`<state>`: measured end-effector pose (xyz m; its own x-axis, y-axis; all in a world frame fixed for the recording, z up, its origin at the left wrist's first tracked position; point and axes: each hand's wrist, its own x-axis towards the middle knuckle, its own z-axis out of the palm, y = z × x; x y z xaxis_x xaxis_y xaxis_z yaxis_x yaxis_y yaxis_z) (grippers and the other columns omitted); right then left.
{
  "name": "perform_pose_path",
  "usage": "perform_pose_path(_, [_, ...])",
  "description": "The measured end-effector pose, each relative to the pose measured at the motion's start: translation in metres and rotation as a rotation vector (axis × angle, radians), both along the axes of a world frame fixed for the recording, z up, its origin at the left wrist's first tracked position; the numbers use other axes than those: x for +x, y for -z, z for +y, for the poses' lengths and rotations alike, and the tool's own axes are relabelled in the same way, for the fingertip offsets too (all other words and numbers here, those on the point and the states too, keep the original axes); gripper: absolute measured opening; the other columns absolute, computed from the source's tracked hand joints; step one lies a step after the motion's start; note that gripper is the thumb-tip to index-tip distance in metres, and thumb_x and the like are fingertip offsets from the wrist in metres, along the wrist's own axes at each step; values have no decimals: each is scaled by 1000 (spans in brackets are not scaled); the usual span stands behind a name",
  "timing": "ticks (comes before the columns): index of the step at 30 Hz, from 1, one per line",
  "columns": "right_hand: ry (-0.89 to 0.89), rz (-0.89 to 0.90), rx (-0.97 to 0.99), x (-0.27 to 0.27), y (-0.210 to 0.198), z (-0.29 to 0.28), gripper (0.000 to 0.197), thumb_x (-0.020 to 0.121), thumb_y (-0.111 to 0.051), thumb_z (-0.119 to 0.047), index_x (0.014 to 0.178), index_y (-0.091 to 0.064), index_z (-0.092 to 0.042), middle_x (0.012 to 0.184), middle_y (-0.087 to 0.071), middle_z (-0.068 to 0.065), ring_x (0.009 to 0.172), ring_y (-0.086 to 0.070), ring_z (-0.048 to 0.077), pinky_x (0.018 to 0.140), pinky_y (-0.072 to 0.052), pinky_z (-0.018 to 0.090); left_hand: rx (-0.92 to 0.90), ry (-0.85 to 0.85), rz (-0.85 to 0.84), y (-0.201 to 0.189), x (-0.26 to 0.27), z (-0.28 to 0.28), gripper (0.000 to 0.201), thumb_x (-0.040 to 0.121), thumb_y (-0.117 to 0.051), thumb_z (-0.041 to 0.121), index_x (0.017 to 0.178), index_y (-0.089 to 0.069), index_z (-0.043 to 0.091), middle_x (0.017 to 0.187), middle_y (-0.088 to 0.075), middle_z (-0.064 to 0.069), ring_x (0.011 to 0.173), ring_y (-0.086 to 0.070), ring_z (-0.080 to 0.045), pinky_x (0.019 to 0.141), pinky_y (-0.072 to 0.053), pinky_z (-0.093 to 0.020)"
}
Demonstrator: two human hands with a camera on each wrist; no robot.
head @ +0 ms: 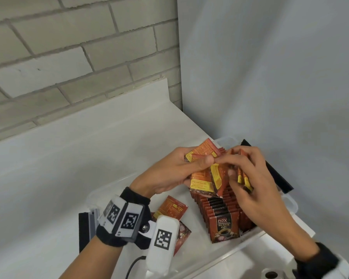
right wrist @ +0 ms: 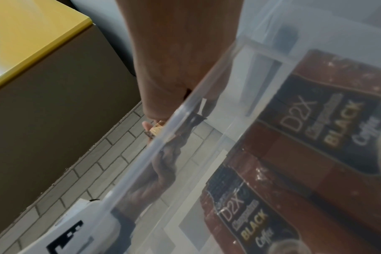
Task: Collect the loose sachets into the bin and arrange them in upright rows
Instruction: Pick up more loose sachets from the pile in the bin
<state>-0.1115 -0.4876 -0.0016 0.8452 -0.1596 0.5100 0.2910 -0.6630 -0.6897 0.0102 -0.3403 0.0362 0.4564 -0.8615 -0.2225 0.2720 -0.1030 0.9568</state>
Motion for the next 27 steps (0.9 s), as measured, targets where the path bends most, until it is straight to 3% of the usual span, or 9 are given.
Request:
perform_pose_path(4, [-8, -32, -50, -1, 0, -1, 38, 81, -42, -16, 110, -55, -37, 121, -39, -9, 119, -36, 7, 92, -36, 7, 17, 40, -35, 0, -2, 0, 66, 61, -77, 55, 114, -64, 17, 109, -70, -13, 101, -68, -30, 81, -58, -39])
perform_pose_path(8, [-17, -43, -64, -1, -1, 3, 45, 84, -51, -7, 120, -51, -33, 124, -47, -5, 120, -40, 10, 99, -33, 12, 26, 91, -48, -1, 2, 4, 39, 77, -77, 15, 113, -64, 10, 107, -70, -13, 98, -68, -27, 82, -58, -34])
perform_pose_path(10, [-31, -50, -26, 0, -3, 5, 35, 91, -51, -23, 124, -48, -34, 122, -50, -8, 119, -41, 10, 99, -34, 17, 35, 91, -48, -1, 2, 3, 35, 74, -75, 10, 108, -67, 9, 101, -71, -11, 93, -69, -22, 79, -58, -31])
perform_pose_path(12, [-48, -23, 15, 1, -5, 6, 32, 91, -51, -45, 123, -47, -44, 123, -48, -13, 120, -39, 9, 100, -34, 19, 24, 83, -22, -2, 1, 3, 35, 71, -78, 11, 104, -68, 8, 98, -72, -10, 90, -69, -21, 76, -58, -28])
perform_pose_path(15, [-84, 14, -29, 2, -4, 7, 50, 78, -52, -70, 123, -40, -50, 133, -39, -15, 122, -31, 11, 102, -29, 20, -7, 85, 54, -6, 0, 4, 46, 67, -71, 29, 106, -64, 6, 96, -72, -7, 87, -70, -19, 70, -57, -25])
perform_pose_path(17, [-95, 14, -48, 3, -2, 7, 58, 74, -52, -74, 124, -39, -48, 136, -37, -15, 122, -30, 12, 103, -29, 23, -20, 109, 127, -9, 0, 5, 40, 77, -66, 33, 106, -63, 6, 95, -73, -6, 85, -71, -17, 69, -57, -23])
perform_pose_path(19, [-94, 6, -40, 3, -2, 6, 61, 72, -52, -76, 124, -40, -47, 135, -37, -17, 123, -29, 8, 103, -26, 16, -35, 121, 227, -9, 1, 6, 30, 92, -58, 30, 109, -61, 4, 101, -71, -12, 90, -70, -22, 73, -58, -27])
perform_pose_path(23, [-89, -7, -93, 3, -2, 6, 70, 67, -52, -81, 125, -39, -45, 133, -36, -15, 122, -25, 3, 102, -22, 10, -50, 153, 308, -6, 3, 6, 35, 93, -45, 25, 116, -59, 3, 110, -67, -18, 98, -68, -28, 80, -58, -33])
perform_pose_path(27, [-43, -21, -179, 3, 1, 8, 70, 65, -61, -74, 122, -39, -41, 126, -35, -8, 116, -26, 7, 101, -20, 7, -58, 228, 250, -2, -1, 6, 51, 90, -52, 44, 123, -55, 5, 120, -61, -19, 110, -61, -30, 96, -51, -41])
